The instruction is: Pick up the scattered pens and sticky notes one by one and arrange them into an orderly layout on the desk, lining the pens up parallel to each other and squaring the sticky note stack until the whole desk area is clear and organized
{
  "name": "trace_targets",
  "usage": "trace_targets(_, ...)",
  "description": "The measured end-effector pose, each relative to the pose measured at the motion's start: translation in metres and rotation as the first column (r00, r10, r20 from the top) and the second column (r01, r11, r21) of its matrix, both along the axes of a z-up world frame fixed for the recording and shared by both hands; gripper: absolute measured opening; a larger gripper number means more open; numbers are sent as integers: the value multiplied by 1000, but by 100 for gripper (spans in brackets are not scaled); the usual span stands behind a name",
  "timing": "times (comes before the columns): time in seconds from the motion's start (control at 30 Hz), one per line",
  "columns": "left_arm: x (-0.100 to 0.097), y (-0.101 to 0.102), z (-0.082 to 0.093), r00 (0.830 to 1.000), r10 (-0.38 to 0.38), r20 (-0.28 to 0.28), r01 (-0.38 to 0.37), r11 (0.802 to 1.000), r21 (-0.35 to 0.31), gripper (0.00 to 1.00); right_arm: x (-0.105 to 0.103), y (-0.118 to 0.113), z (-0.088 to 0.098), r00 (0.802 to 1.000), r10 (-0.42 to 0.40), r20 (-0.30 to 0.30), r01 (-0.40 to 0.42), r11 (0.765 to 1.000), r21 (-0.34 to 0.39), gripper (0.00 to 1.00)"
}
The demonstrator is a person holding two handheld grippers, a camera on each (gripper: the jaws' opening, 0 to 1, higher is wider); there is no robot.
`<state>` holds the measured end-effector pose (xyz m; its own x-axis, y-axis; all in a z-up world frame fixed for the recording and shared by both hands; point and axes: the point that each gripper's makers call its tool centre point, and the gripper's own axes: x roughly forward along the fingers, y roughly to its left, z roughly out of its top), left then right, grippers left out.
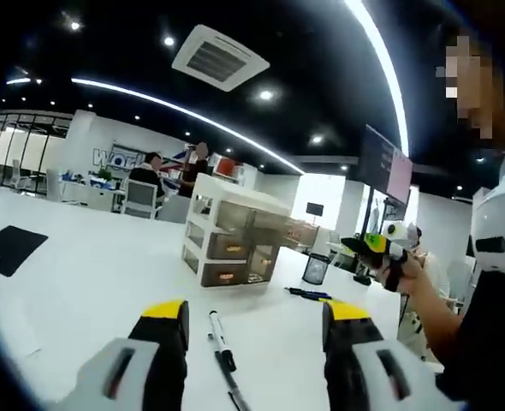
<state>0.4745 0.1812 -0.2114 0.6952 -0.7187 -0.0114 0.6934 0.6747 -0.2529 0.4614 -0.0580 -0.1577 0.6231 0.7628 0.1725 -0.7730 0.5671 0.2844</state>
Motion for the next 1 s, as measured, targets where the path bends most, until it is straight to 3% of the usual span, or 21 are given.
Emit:
trace_targets(0.1,-6,-9,-8,999,-42,-33,42,999,-8,48,-6,-8,-11,999,-1,-42,3,999,45,30)
trace_targets(0.27,-10,-26,-15,997,-62,-47,62,998,5,54,-15,-18,-27,998,-41,-46,44,997,69,29)
trace_targets(0.33,-12,-33,-18,995,-74,-71,75,997,5,58,-18,-22,-29,997,-68,-21,70,995,68,29)
trace_targets(0.37,-14,-35,-17,994,-78,-71,79,997,4,58,-20,-25,-27,996,-84,20,83,995,61,28)
trace_targets(0.4,-15,-37,-17,994,-86,-70,86,996,-3,54,-22,-29,-24,995,-91,34,88,993,75,25)
trace_targets(0.47,-21,-47,-26,976,-140,-164,138,990,-22,46,-22,-40,-10,986,-128,108,116,987,107,22)
trace_targets(0.57,-18,-56,-24,980,-157,-125,161,987,25,54,-19,-39,-10,974,-135,180,143,989,-32,21)
trace_targets(0.6,-16,-59,-22,983,-158,-99,162,986,36,57,-14,-40,-13,974,-141,174,155,986,-66,21)
trace_targets(0.63,-13,-61,-24,982,-155,-106,159,987,27,58,-10,-41,-13,977,-149,152,161,985,-67,21)
trace_targets(0.67,-7,-63,-26,981,-152,-116,155,988,15,59,-7,-40,-9,976,-147,158,158,986,-60,21)
trace_targets(0.7,-2,-66,-28,980,-152,-126,153,988,5,60,-10,-34,-7,972,-123,201,141,987,-82,20)
trace_targets(0.77,1,-73,-28,980,-155,-128,157,987,12,61,-7,-28,-14,975,-98,198,123,986,-115,18)
trace_targets(0.83,1,-77,-22,980,-170,-106,172,985,8,49,2,-28,-18,988,-85,126,93,994,-55,15)
trace_targets(0.9,5,-80,-14,979,-176,-101,175,984,-20,44,-3,-17,-9,988,-12,157,13,1000,-7,15)
trace_targets(1.0,10,-81,-11,988,-143,-54,145,989,31,53,-3,-7,-24,986,12,165,9,992,-125,20)
